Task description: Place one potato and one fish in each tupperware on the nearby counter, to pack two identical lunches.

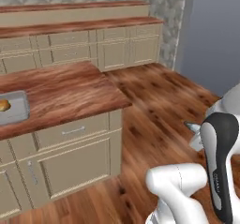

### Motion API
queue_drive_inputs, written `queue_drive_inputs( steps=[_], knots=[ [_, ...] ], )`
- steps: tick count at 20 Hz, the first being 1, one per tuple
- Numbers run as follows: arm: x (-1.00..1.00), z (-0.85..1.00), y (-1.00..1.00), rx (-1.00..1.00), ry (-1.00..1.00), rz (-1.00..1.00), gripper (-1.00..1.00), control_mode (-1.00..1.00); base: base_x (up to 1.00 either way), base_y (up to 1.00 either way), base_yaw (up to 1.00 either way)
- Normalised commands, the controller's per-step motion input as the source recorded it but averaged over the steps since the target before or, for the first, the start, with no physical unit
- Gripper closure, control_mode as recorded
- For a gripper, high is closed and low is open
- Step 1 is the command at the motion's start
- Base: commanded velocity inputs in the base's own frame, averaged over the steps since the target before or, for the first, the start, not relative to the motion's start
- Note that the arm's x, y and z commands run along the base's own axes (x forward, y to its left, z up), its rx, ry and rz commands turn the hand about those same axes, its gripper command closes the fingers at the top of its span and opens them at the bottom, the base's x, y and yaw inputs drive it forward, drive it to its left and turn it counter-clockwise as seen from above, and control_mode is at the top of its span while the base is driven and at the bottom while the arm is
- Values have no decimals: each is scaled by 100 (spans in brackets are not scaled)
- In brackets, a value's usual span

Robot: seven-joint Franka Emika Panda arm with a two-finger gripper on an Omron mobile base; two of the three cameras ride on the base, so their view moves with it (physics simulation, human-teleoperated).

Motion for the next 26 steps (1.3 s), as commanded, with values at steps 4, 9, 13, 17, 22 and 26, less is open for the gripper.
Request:
queue_drive_inputs(
  steps=[4,9,13,17,22,26],
  knots=[
    [0,0,0,0,0,0,100,100,-54,100,49],
    [0,0,0,0,0,0,100,100,-3,100,29],
    [0,0,0,0,0,0,100,100,27,100,13],
    [0,0,0,0,0,0,100,100,54,94,-3],
    [0,0,0,0,0,0,100,100,85,53,-11],
    [0,0,0,0,0,0,100,100,86,-10,-10]
  ],
)
